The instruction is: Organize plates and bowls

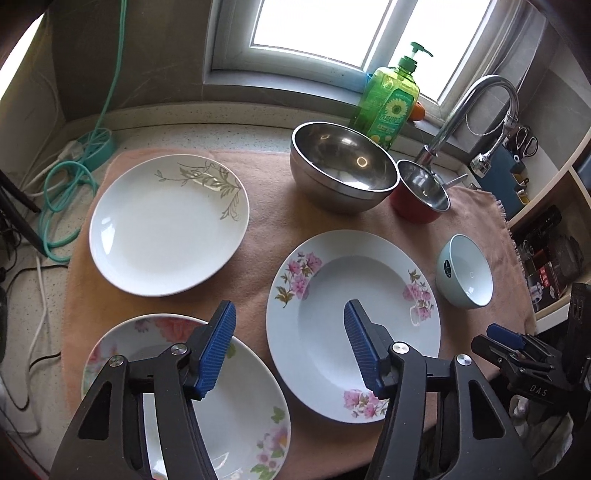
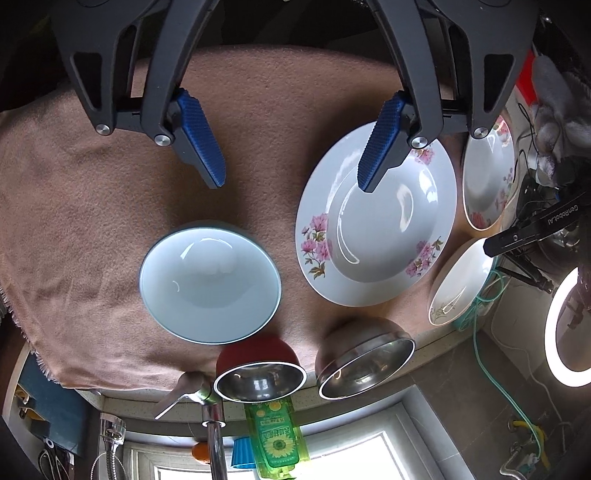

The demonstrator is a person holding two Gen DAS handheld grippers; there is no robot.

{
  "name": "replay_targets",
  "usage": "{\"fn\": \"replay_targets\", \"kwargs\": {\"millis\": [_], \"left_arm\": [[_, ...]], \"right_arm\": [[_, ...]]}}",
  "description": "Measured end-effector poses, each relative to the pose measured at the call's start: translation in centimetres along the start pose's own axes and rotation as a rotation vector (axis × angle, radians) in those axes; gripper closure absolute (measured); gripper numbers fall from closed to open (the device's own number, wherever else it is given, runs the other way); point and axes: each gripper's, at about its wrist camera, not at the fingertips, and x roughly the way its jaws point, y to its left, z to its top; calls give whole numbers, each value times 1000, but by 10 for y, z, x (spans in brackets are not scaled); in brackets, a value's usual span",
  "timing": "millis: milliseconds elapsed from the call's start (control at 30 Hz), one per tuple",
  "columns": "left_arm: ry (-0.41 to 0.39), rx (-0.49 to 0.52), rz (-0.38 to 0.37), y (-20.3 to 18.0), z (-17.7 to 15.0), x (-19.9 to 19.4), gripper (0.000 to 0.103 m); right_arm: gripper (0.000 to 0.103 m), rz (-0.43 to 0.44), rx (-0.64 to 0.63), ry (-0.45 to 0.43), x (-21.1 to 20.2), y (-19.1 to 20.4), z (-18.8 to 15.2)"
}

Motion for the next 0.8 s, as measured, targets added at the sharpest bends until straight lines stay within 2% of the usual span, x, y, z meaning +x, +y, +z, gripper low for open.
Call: {"fn": "replay_targets", "kwargs": {"millis": [67,133,167,633,800], "left_arm": [[34,9,-17,1,2,10,48],[68,7,-38,1,4,18,63],[77,7,-42,2,6,21,63],[170,-12,-73,13,31,61,69],[204,-32,-93,18,36,73,73]], "right_arm": [[40,14,5,28,8,-1,-1],[50,37,23,59,16,-4,-3],[52,46,33,69,19,-5,-3],[52,112,122,132,44,-18,0],[59,151,162,149,49,-27,1]]}}
